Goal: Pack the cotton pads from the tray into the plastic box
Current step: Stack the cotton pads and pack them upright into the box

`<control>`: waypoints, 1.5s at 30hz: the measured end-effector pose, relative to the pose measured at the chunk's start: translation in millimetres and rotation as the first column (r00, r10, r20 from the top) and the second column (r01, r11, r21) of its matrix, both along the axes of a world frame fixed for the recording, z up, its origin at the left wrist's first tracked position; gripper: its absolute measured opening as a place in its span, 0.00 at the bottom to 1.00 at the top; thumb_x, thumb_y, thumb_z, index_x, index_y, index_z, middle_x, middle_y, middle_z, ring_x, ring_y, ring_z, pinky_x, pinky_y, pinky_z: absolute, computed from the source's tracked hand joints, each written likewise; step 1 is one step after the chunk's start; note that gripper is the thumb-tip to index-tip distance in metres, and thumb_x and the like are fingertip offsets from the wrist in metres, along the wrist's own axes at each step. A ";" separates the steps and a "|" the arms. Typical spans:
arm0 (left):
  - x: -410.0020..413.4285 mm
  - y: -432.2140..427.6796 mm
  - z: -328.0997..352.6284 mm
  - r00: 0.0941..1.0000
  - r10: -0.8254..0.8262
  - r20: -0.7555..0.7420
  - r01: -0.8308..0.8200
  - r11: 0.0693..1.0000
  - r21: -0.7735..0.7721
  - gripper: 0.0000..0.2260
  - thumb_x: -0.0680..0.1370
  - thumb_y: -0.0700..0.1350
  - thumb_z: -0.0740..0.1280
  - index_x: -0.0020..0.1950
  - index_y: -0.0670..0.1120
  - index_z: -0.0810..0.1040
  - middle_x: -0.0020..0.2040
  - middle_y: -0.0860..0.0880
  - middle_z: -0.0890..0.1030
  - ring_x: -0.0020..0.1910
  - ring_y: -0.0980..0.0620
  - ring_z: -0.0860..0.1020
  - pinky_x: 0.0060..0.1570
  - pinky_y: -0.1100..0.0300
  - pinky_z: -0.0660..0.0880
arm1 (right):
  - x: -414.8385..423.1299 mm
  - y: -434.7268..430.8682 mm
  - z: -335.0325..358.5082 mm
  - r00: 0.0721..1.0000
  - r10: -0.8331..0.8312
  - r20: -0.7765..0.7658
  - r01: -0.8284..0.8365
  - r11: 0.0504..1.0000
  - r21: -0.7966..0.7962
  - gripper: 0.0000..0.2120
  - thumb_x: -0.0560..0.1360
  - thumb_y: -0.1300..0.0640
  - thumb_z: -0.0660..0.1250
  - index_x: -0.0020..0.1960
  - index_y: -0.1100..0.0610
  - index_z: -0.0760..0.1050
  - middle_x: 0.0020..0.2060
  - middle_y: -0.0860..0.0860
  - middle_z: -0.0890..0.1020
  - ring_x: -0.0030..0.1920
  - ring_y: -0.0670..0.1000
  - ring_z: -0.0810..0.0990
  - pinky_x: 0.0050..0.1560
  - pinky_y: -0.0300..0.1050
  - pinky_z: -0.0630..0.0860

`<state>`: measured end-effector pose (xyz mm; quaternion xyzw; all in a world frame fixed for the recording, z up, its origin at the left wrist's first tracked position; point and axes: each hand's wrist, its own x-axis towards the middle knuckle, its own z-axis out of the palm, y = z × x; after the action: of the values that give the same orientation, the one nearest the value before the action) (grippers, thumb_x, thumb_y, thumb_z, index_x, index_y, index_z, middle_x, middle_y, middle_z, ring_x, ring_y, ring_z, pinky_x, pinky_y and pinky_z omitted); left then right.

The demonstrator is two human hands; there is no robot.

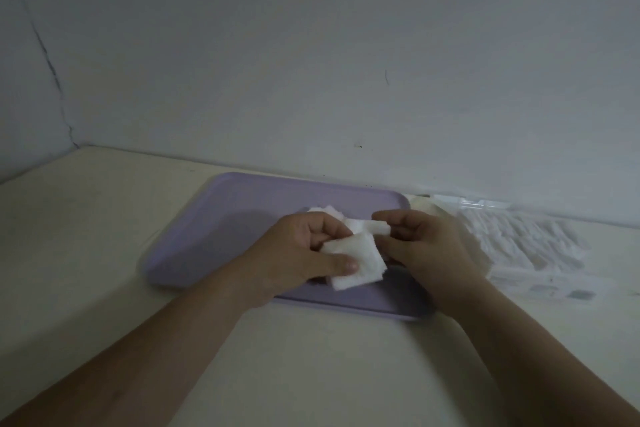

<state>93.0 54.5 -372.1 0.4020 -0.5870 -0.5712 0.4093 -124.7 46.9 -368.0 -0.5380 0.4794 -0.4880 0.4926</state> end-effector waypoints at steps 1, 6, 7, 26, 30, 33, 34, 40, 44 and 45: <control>-0.4 -0.7 -1.3 1.000 0.002 0.028 -0.001 1.000 -0.019 0.14 0.71 0.33 0.78 0.52 0.46 0.84 0.51 0.39 0.87 0.46 0.49 0.84 0.43 0.55 0.82 | -0.9 1.2 -3.3 1.000 0.029 0.003 -0.029 0.999 -0.031 0.13 0.72 0.72 0.73 0.55 0.64 0.82 0.46 0.60 0.88 0.43 0.52 0.86 0.44 0.44 0.83; -1.6 -2.6 -6.1 0.999 -0.002 0.035 0.006 0.994 -0.111 0.15 0.73 0.32 0.76 0.56 0.45 0.85 0.55 0.44 0.87 0.50 0.48 0.85 0.40 0.54 0.83 | -3.4 -0.1 -17.0 0.988 0.130 -0.083 -0.139 0.983 -0.120 0.12 0.76 0.73 0.69 0.56 0.61 0.84 0.49 0.57 0.88 0.50 0.54 0.87 0.56 0.51 0.82; -2.4 -2.3 -5.7 0.999 0.012 0.041 -0.008 0.995 -0.099 0.15 0.73 0.32 0.77 0.57 0.43 0.83 0.54 0.43 0.87 0.49 0.49 0.85 0.38 0.54 0.83 | -3.4 0.2 -18.9 0.987 0.119 -0.104 -0.133 0.983 -0.130 0.13 0.77 0.73 0.68 0.56 0.61 0.84 0.49 0.55 0.89 0.50 0.53 0.86 0.56 0.51 0.82; -9.3 -6.9 -14.2 0.948 0.186 0.260 -0.109 0.953 -0.282 0.11 0.69 0.42 0.82 0.49 0.49 0.87 0.34 0.46 0.78 0.34 0.52 0.73 0.35 0.57 0.70 | -2.7 8.7 -17.1 0.946 0.076 -0.315 -0.158 0.957 -0.243 0.18 0.73 0.71 0.68 0.60 0.56 0.79 0.55 0.53 0.87 0.57 0.50 0.85 0.63 0.52 0.80; -11.7 -6.0 -15.0 0.937 0.215 0.277 -0.123 0.941 -0.316 0.10 0.70 0.40 0.81 0.50 0.47 0.86 0.32 0.46 0.72 0.31 0.55 0.66 0.31 0.66 0.63 | 3.8 15.7 -14.4 0.931 0.056 -0.361 -0.141 0.967 -0.214 0.26 0.66 0.57 0.68 0.63 0.42 0.76 0.60 0.44 0.82 0.60 0.43 0.82 0.65 0.48 0.78; -13.5 -3.9 -14.8 0.949 0.122 0.291 -0.031 0.953 -0.301 0.12 0.72 0.45 0.80 0.54 0.47 0.85 0.35 0.37 0.79 0.34 0.51 0.71 0.34 0.57 0.69 | 12.9 20.5 -10.2 0.965 0.107 -0.239 -0.136 0.985 -0.106 0.27 0.76 0.53 0.72 0.73 0.47 0.71 0.66 0.44 0.77 0.58 0.37 0.81 0.55 0.37 0.81; -13.6 -4.7 -15.8 0.946 0.111 0.304 -0.017 0.955 -0.295 0.13 0.72 0.46 0.80 0.55 0.48 0.84 0.35 0.37 0.80 0.34 0.49 0.72 0.34 0.54 0.69 | 16.8 20.1 -9.7 0.969 0.072 -0.236 -0.097 0.991 -0.093 0.23 0.79 0.52 0.69 0.74 0.49 0.70 0.66 0.43 0.77 0.58 0.37 0.80 0.55 0.37 0.80; -17.9 -9.8 -22.0 0.908 0.165 0.384 -0.028 0.941 -0.338 0.11 0.72 0.43 0.79 0.53 0.47 0.84 0.28 0.46 0.73 0.26 0.57 0.66 0.30 0.62 0.66 | 34.5 9.9 -12.2 0.967 -0.177 -0.184 0.164 0.983 -0.083 0.13 0.81 0.56 0.61 0.64 0.51 0.77 0.58 0.48 0.83 0.59 0.48 0.81 0.65 0.51 0.78; -21.0 -10.9 -26.7 0.907 0.149 0.394 0.000 0.936 -0.352 0.12 0.72 0.52 0.74 0.53 0.51 0.82 0.43 0.40 0.85 0.41 0.37 0.82 0.46 0.40 0.80 | 37.3 13.6 -9.7 0.993 -0.106 -0.061 0.107 0.994 0.011 0.19 0.80 0.68 0.56 0.66 0.55 0.76 0.59 0.50 0.82 0.58 0.50 0.82 0.49 0.40 0.83; -21.6 -10.2 -26.5 0.908 0.145 0.393 0.008 0.932 -0.362 0.12 0.72 0.52 0.73 0.54 0.52 0.82 0.45 0.41 0.85 0.44 0.37 0.83 0.48 0.38 0.80 | 37.2 14.1 -9.1 0.995 -0.093 -0.041 0.094 0.995 0.017 0.19 0.81 0.68 0.56 0.67 0.56 0.76 0.59 0.50 0.82 0.57 0.50 0.82 0.47 0.39 0.83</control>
<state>71.5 44.3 -398.6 0.4536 -0.7390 -0.3427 0.3616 -87.5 61.0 -377.0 -0.5199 0.5185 -0.4951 0.4644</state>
